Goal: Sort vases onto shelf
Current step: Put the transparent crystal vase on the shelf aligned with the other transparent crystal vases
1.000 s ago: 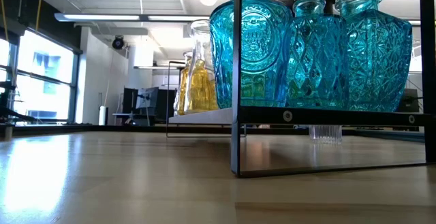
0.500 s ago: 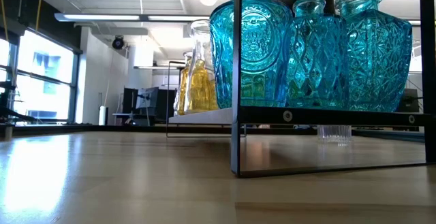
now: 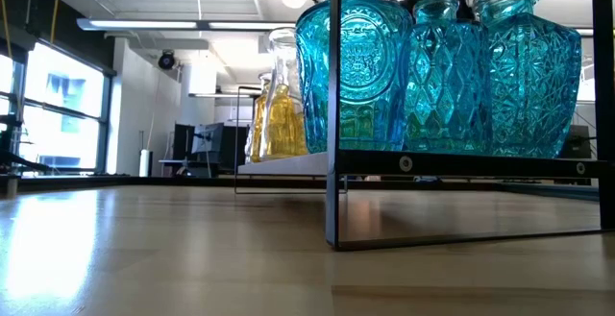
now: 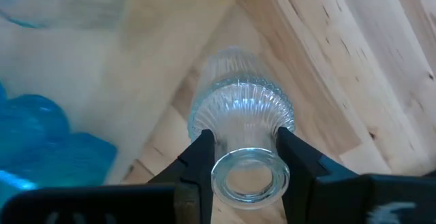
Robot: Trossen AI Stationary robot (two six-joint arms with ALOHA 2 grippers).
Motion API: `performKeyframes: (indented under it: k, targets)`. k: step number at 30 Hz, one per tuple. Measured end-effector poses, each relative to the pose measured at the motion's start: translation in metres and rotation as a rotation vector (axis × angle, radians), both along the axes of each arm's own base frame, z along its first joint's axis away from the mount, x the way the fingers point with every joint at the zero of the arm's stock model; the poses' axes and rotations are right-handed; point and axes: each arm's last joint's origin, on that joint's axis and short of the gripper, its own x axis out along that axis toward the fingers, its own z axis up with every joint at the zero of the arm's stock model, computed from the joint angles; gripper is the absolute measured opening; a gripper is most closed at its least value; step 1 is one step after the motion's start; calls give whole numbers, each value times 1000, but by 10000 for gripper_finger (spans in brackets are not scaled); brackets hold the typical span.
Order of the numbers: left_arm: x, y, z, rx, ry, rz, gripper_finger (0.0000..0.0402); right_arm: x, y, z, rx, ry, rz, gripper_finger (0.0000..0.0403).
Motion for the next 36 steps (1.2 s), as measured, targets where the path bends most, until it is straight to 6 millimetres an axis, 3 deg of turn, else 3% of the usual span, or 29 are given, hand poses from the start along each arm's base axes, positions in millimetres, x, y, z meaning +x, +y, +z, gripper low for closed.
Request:
performKeyframes:
  k: [6, 11, 27, 36]
  targets:
    - [0, 0, 0, 6, 2, -3, 127, 6, 12, 18, -18, -66, -19, 90]
    - [0, 0, 0, 17, 6, -7, 127, 11, 21, 20, -19, -103, -15, 90]
    - [0, 0, 0, 17, 6, -7, 127, 36, 27, 4, 39, -160, 18, 90]
    - [0, 0, 0, 14, 5, -6, 127, 36, 25, 4, 37, -168, 25, 90]
